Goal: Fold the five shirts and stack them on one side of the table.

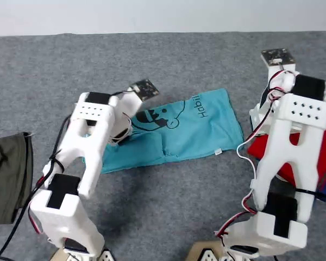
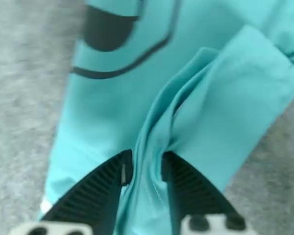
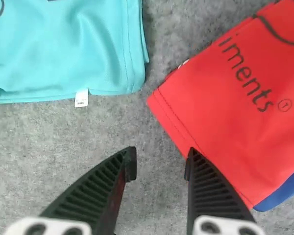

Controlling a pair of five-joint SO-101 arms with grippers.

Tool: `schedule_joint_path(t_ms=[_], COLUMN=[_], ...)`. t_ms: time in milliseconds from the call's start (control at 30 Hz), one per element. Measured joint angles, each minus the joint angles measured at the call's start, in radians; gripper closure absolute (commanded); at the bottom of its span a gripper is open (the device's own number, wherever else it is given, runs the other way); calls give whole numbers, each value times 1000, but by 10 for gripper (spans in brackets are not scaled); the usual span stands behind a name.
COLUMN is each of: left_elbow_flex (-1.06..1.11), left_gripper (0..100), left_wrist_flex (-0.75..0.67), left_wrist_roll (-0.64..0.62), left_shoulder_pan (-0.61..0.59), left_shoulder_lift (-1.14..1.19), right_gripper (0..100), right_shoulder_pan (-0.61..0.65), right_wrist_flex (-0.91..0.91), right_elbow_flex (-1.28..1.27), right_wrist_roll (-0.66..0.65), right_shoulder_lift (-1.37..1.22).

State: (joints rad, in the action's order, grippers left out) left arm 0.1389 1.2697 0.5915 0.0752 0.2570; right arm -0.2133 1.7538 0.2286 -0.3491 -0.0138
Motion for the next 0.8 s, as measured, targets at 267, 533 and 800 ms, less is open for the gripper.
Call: schedule_joint_path(t_ms=[267,533,800], left_elbow_flex=[-21,-83,-86], left_gripper=[836,893,921], left_wrist_flex=[-34,25,135], left_wrist_roll=[2,3,-9], left_shoulder_pan=[-18,-37,-46], left_shoulder_lift=[66,43,-80], right_gripper=[826,826,823], right_shoulder_pan=[0,0,0], right_wrist_flex=[0,0,0], right_elbow_flex=[0,0,-3], right_wrist_roll=[0,0,0], right_shoulder_lift=[0,0,-9])
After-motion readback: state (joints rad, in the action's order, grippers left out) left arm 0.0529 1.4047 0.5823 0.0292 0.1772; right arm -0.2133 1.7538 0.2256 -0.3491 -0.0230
